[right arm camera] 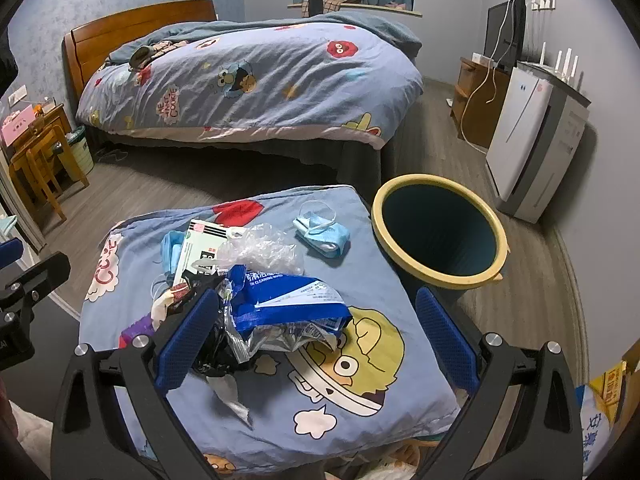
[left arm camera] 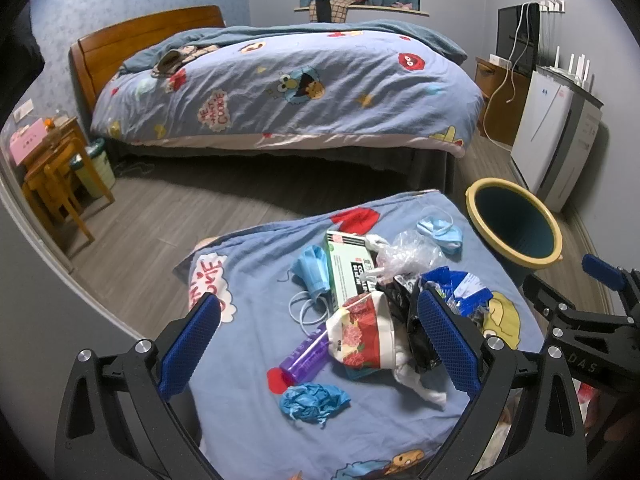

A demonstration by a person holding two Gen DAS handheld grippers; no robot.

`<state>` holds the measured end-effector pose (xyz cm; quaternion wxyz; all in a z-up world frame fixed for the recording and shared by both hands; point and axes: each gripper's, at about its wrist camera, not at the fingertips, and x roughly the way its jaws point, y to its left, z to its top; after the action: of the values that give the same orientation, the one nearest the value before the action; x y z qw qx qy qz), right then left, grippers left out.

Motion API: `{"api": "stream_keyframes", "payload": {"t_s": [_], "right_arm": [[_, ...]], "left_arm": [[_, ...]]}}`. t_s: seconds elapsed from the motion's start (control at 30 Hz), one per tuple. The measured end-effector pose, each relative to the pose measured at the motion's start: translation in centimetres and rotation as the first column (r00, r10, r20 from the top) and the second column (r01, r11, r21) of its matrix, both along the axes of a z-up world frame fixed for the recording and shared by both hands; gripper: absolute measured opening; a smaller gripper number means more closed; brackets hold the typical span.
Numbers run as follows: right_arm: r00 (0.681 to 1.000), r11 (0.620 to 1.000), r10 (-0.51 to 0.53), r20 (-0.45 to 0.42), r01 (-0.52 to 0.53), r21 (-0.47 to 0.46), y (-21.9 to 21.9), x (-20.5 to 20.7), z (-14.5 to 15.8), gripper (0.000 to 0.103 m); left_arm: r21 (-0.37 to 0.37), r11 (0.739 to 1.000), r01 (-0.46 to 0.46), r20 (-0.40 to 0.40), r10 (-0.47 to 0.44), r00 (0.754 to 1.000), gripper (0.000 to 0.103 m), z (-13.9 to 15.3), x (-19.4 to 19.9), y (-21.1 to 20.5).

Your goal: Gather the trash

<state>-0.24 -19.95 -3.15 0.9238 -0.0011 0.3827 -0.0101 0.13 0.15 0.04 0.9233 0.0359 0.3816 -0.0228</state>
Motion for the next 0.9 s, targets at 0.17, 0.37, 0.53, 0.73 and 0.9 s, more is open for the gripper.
{"api": "stream_keyframes", "payload": {"t_s": [0.17,0.37,0.53,0.73,0.9], "right_arm": [[0.998,0.998,0.013,-0.063,-0.009,0.055,-0.5,1.5,-1.4,0.097],[0.988,0.988,-0.031,-0.149,0.053,0.147,-2.4,4.6,-3.3,0.097],[0.975,0.967,0.025,-0.219,0.031,0.252,-1.4,4.9,-5.6,0.097],[0.955,0.968,0.179,-0.235,-0.128,0.216,3.0,4.4,-6.5,0.073],[0.938,0.975,0.194,-0.287,-0.152,0.162,4.1,4.7,-7.9,0.036]], "left_arm": [[-0.007,1.000,-0.004,-0.005,0.004,1.000,0.098,-0.3,0.0,0.7],[-0.008,0.999,-0.041,-0.010,0.041,0.999,0.098,-2.5,1.9,0.9],[-0.027,0.998,-0.062,-0.088,0.059,0.994,0.098,-3.7,2.7,1.9],[-0.026,0.998,-0.060,-0.113,0.056,0.992,0.098,-4.0,3.2,2.4],[-0.017,0.999,-0.042,-0.112,0.040,0.993,0.098,-4.1,3.3,2.1]]}}
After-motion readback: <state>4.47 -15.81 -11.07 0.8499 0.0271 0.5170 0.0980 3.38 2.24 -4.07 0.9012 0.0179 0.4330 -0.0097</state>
